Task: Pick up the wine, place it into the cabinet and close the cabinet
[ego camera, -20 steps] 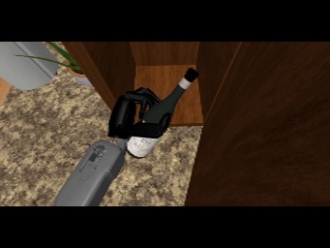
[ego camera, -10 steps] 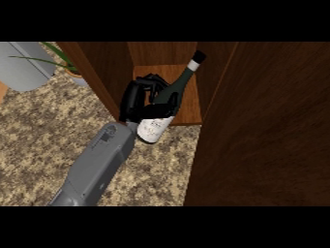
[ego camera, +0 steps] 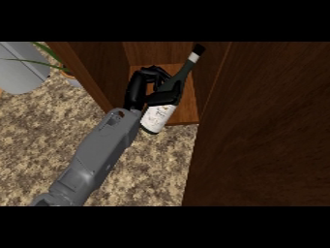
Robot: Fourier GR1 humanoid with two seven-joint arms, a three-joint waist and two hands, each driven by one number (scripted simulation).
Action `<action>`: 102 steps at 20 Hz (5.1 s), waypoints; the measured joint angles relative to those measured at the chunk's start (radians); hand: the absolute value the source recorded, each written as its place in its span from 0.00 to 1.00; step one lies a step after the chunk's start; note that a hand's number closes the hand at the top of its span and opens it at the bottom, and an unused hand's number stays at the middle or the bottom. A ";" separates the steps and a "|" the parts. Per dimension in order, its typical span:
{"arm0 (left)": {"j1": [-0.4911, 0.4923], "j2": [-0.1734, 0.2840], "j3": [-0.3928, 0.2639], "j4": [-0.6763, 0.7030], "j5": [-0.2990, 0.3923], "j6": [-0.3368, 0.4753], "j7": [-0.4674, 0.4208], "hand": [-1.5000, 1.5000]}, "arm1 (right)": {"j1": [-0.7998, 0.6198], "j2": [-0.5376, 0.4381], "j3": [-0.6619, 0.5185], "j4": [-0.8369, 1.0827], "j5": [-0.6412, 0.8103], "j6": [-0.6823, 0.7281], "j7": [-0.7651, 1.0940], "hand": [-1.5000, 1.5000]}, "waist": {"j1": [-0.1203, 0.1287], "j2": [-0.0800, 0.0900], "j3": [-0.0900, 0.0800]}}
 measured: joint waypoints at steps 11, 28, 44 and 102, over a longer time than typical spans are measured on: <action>-0.115 0.002 0.076 0.202 0.075 0.015 -0.027 1.00 | 0.029 -0.005 -0.005 0.003 -0.015 0.032 -0.038 0.00 | -0.027 0.012 -0.001; -0.228 0.053 0.112 0.376 0.044 0.099 -0.118 0.00 | 0.061 0.004 0.002 0.011 -0.033 0.084 -0.109 0.00 | -0.054 0.027 -0.001; -0.289 0.071 0.164 0.375 0.072 0.024 -0.163 1.00 | 0.087 -0.001 -0.008 0.011 -0.042 0.112 -0.147 0.00 | -0.051 0.026 -0.003; 0.643 0.090 -0.179 -0.801 0.243 -0.236 0.013 0.00 | 0.200 -0.102 -0.100 -0.013 -0.036 0.073 -0.132 0.00 | 0.077 -0.021 0.000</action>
